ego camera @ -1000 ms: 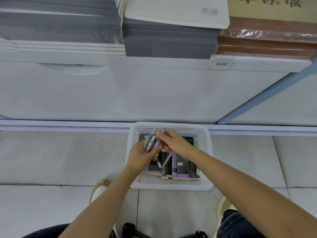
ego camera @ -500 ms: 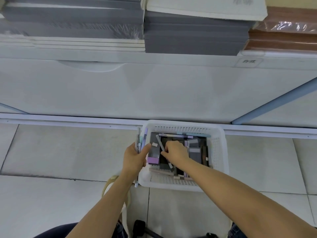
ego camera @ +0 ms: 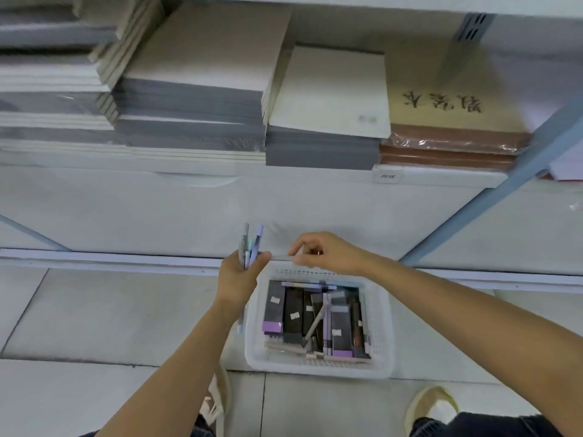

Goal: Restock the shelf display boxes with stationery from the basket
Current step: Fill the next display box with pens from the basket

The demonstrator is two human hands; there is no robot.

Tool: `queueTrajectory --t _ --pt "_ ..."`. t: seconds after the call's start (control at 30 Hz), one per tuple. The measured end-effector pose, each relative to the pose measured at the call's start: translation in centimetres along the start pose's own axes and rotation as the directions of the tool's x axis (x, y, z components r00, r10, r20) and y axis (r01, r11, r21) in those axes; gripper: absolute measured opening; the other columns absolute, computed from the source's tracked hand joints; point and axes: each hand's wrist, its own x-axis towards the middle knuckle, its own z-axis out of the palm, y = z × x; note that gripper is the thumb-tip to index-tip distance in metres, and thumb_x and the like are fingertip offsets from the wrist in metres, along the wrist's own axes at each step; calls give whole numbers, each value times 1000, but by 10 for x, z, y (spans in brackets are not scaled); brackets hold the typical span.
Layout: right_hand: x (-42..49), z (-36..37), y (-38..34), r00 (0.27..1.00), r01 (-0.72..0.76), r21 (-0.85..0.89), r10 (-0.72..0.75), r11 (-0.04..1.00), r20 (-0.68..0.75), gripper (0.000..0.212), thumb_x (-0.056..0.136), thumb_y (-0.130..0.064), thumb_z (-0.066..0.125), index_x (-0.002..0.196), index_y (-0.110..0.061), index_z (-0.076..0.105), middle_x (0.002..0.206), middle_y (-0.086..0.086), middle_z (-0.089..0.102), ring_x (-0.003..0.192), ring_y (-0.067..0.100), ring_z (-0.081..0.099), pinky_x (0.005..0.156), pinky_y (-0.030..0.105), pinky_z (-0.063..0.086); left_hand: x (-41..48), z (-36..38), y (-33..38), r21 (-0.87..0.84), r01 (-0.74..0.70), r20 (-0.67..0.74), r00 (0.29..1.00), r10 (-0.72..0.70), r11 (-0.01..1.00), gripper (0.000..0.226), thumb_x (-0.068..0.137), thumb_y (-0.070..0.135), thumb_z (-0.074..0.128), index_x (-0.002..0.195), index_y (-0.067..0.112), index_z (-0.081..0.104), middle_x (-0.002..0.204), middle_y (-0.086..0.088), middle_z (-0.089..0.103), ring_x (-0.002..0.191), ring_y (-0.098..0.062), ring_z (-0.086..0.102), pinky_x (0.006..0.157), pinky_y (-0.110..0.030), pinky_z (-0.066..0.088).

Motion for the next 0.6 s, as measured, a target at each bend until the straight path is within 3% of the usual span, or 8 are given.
queueTrajectory --t 0.17,0.3,0.37,0.47,0.53,0.6 --pt "-35 -54 -70 977 197 303 -160 932 -143 14 93 -13 62 106 -10 67 83 7 71 61 11 51 60 23 44 -21 -4 59 -106 -90 106 989 101 990 23 88 21 71 78 8 55 54 -1 33 39 -9 27 38 -19 26" --pt "-67 -74 -124 905 363 230 -284 903 -316 22 99 -14 52 110 -2 67 81 -8 70 65 7 53 63 21 45 -44 -2 110 -145 -216 174 955 240 966 22 88 18 70 74 10 55 49 1 35 38 -10 27 38 -18 26" --pt "-83 -82 -150 837 434 134 -344 891 -425 21 99 -15 52 108 -6 69 81 -10 68 70 6 55 64 21 48 -55 -2 141 -160 -291 199 926 320 943 24 89 20 69 71 12 54 49 3 37 38 -10 29 39 -18 28" --pt "-105 -96 -191 701 545 11 -448 838 -555 18 98 -9 53 107 -5 67 89 10 65 74 12 58 65 25 51 -72 -2 189 -210 -400 237 865 443 892 32 91 23 67 63 22 50 48 6 37 38 -8 31 38 -18 30" --pt "-118 -108 -218 602 615 -36 -498 788 -624 17 97 -3 52 110 0 63 88 12 64 72 12 61 62 23 51 -82 -4 222 -245 -462 230 826 514 852 36 91 28 65 57 28 52 48 6 36 38 -8 30 38 -18 29" --pt "-130 -121 -244 518 660 -72 -523 747 -676 16 97 -2 52 111 0 59 87 12 64 70 13 62 60 22 51 -90 -6 255 -308 -495 224 792 567 813 30 91 34 62 63 24 58 49 7 32 39 -8 25 38 -18 25"
